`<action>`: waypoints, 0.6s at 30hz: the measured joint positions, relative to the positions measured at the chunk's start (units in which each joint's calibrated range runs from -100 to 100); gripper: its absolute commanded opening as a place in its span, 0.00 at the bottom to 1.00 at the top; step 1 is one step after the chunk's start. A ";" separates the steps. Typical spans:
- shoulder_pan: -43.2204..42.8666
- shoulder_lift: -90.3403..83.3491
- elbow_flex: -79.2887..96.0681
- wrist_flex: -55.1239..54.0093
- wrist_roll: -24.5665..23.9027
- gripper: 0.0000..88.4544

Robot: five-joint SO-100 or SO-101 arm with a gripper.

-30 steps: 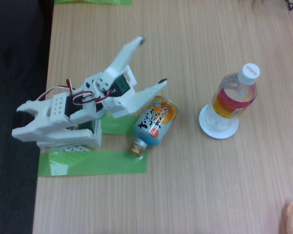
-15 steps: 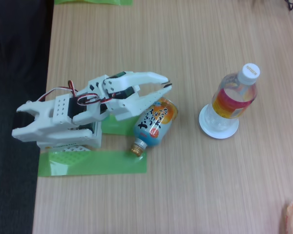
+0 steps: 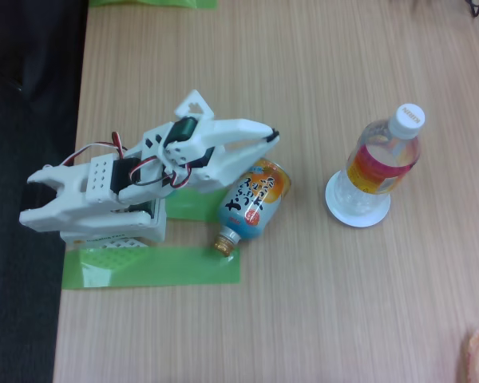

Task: Pick up the plastic bottle and stand it up on the white place

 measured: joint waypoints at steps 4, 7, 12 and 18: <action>-0.07 0.00 0.09 -2.63 -5.57 0.01; -0.07 0.08 0.81 -6.54 -8.36 0.01; -0.07 0.00 7.95 -19.88 -9.67 0.01; -3.29 -0.08 11.93 -32.37 -9.78 0.01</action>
